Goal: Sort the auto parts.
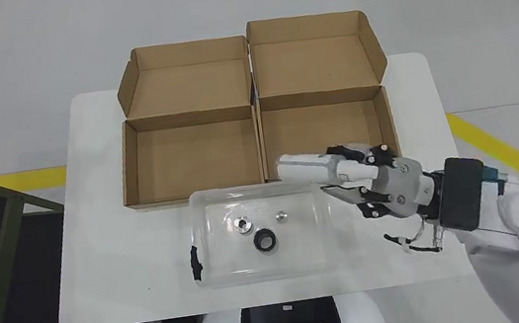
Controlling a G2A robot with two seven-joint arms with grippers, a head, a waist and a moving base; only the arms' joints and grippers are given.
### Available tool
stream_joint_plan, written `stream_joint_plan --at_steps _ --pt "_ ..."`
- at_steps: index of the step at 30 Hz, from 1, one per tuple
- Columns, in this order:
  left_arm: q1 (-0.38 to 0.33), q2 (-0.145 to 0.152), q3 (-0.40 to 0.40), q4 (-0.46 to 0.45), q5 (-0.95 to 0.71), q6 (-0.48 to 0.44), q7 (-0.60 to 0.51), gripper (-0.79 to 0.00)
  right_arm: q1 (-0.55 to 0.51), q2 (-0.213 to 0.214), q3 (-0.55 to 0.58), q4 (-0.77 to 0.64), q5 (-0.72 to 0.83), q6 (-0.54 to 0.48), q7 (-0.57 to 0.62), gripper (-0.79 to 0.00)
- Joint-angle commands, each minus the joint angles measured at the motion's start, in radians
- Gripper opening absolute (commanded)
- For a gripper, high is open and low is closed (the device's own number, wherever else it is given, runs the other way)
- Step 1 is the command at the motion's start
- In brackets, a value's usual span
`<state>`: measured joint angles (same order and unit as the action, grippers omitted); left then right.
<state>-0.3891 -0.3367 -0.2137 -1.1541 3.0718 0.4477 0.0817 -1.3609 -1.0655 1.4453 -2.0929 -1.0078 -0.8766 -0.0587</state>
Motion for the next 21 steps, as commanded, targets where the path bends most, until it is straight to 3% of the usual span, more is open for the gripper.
stream_joint_plan --at_steps 1,21 --pt "0.000 0.000 0.000 0.000 0.000 0.000 0.000 0.000 0.006 -0.001 -0.015 0.017 -0.014 0.021 0.024 -0.785" --pt "0.000 0.000 0.000 0.000 0.000 0.000 0.000 0.000 0.181 -0.023 -0.193 0.283 -0.032 0.178 0.218 -0.785"
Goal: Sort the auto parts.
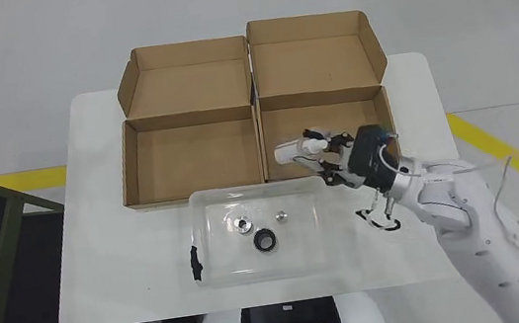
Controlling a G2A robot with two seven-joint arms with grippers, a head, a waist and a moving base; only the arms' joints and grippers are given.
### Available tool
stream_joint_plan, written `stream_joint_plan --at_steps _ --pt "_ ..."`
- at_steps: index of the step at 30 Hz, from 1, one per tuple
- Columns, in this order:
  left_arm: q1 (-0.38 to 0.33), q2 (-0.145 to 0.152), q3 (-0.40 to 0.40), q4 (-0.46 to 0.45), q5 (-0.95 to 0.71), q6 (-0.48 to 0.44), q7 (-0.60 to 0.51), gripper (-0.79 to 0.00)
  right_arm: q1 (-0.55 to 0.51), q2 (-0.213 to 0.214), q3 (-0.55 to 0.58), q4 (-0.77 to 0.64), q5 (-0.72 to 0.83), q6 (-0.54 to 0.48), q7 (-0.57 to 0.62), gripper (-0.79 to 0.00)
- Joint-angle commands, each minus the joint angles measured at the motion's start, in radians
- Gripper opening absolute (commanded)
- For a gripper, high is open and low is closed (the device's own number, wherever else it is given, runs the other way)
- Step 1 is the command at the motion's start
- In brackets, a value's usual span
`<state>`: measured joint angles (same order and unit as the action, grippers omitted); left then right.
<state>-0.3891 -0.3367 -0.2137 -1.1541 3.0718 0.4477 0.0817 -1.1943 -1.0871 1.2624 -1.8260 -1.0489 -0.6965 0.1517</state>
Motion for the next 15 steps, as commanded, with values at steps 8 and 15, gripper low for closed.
stream_joint_plan --at_steps 8,15 --pt "0.000 0.000 0.000 0.000 0.000 0.000 0.000 0.000 0.120 -0.013 -0.074 0.123 0.042 0.031 0.146 -0.785" --pt "0.000 0.000 0.000 0.000 0.000 0.000 0.000 0.000 0.197 -0.028 -0.135 0.215 0.056 0.081 0.209 -0.785"
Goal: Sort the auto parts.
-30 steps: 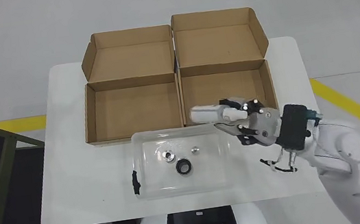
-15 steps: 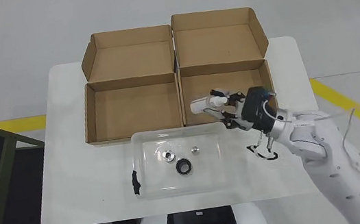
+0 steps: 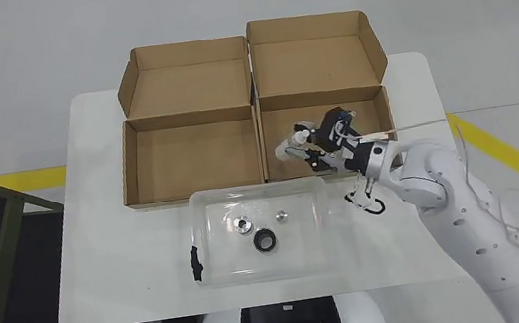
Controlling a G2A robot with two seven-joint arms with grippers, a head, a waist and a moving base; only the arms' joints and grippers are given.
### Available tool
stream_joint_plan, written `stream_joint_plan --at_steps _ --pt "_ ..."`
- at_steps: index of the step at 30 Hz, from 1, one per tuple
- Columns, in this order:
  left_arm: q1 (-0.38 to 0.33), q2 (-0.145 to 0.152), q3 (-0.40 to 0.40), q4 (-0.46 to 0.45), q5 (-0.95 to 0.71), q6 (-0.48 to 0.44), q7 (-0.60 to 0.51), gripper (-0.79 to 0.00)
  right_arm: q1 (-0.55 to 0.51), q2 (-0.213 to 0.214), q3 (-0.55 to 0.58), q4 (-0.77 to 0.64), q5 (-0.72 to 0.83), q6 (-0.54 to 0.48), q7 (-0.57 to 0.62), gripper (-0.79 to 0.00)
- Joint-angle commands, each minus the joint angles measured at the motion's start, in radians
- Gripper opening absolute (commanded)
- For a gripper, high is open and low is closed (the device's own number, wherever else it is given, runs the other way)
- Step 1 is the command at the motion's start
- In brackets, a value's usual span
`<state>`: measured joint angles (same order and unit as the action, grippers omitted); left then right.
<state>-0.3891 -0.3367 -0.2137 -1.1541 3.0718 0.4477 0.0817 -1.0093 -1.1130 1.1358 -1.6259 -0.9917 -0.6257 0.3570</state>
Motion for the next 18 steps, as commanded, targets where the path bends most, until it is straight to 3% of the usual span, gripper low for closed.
stream_joint_plan --at_steps 1,18 --pt "0.000 0.000 0.000 0.000 0.000 0.000 0.000 0.000 0.022 -0.005 -0.017 0.027 -0.009 0.022 0.011 -0.785" --pt "0.000 0.000 0.000 0.000 0.000 0.000 0.000 0.000 0.160 -0.045 -0.139 0.192 -0.032 0.121 0.115 -0.767"
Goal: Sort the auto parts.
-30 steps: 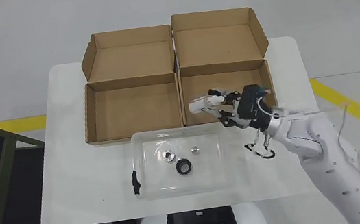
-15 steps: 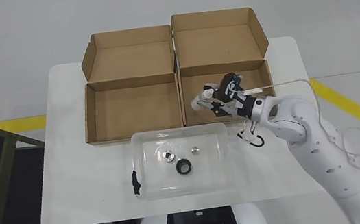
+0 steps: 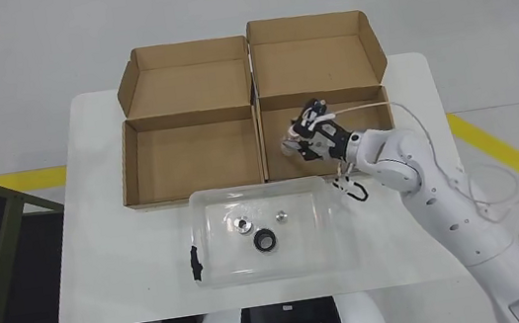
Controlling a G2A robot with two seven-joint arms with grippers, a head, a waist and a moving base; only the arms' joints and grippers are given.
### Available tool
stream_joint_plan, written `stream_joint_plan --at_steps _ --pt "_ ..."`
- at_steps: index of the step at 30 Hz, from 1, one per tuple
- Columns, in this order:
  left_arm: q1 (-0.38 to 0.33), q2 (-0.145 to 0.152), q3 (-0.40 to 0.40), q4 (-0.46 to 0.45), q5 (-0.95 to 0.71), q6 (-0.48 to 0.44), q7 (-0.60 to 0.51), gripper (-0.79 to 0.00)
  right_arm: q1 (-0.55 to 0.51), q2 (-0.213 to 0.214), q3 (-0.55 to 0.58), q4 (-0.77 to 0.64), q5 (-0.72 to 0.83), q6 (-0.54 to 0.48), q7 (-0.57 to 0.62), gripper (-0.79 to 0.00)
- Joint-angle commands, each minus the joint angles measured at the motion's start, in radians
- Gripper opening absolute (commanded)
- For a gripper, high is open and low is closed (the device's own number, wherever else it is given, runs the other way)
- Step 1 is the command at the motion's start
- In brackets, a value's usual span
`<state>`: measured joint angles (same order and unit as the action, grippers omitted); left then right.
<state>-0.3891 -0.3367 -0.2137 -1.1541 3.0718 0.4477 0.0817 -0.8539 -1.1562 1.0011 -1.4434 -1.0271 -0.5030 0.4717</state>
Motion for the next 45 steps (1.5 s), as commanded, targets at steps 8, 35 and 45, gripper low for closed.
stream_joint_plan --at_steps 8,35,45 --pt "0.000 0.000 0.000 0.000 0.000 0.000 0.000 0.000 0.036 -0.015 -0.032 0.060 0.024 -0.012 0.010 -0.320" --pt "0.000 0.000 0.000 0.000 0.000 0.000 0.000 0.000 -0.298 0.055 0.164 -0.514 -0.164 -0.097 0.036 0.000" --pt "0.000 0.000 0.000 0.000 0.000 0.000 0.000 0.000 -0.401 0.073 0.141 -0.610 -0.271 -0.214 0.063 0.000"
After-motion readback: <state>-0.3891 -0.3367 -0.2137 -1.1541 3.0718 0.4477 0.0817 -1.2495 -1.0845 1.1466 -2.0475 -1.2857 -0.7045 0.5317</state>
